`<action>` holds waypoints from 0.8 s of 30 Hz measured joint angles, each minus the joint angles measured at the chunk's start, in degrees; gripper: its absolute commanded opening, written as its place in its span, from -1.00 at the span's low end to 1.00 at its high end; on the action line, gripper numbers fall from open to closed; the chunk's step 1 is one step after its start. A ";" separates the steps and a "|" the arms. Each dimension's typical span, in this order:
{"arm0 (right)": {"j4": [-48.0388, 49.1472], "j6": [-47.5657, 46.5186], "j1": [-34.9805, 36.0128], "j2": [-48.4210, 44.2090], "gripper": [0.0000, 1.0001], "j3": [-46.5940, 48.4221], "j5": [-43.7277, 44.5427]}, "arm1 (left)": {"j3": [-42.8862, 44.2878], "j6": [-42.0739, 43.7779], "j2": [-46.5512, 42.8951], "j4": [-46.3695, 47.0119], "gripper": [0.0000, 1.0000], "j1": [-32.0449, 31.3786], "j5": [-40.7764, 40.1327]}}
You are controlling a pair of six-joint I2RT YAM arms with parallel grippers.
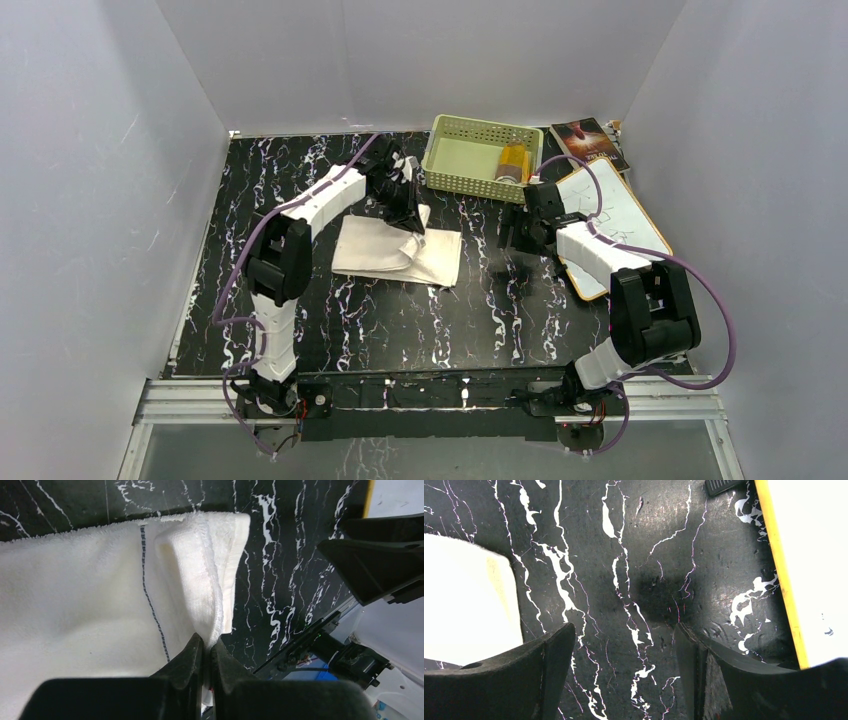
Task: Roll the towels
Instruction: Fold the towel at the center of the board.
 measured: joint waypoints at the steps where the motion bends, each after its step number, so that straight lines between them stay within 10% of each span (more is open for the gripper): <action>1: 0.00 0.00 0.00 0.00 0.42 0.00 -0.02 | 0.00 -0.66 -0.20 0.87 -1.00 -0.22 -0.20; 24: 0.26 -0.26 0.00 0.00 0.45 -1.44 -0.04 | 2.89 -8.17 -4.02 3.48 -1.00 -3.67 -5.35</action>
